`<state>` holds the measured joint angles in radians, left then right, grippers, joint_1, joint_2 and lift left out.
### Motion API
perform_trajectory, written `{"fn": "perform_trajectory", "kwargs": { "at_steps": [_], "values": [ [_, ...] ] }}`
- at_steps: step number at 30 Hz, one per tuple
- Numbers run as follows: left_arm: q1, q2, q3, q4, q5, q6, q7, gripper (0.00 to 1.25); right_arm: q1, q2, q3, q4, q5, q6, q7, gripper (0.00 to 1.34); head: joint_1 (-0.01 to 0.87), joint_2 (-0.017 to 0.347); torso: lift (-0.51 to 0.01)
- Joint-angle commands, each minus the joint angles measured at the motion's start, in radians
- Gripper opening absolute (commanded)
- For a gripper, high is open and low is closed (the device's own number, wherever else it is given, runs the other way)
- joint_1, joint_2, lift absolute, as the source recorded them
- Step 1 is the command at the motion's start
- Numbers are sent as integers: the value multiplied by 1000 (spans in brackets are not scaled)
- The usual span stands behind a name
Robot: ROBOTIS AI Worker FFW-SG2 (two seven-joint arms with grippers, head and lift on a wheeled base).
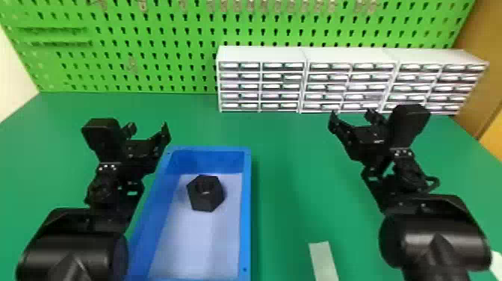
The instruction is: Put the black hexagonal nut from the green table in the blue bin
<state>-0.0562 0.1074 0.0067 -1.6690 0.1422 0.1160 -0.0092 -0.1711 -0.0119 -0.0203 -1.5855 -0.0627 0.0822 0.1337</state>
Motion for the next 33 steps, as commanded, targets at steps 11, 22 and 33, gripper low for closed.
{"fn": "perform_trajectory", "kwargs": {
  "at_steps": [11,22,33],
  "values": [
    [-1,0,-4,0,2,-1,0,762,21,9,5,39,-17,-96,-32,966,686,51,-96],
    [-1,0,-4,0,3,1,0,762,25,9,5,47,-16,-107,-37,966,686,51,-96],
    [-1,0,-5,0,3,1,0,762,27,9,8,56,-17,-107,-39,966,686,51,-96]
  ]
}}
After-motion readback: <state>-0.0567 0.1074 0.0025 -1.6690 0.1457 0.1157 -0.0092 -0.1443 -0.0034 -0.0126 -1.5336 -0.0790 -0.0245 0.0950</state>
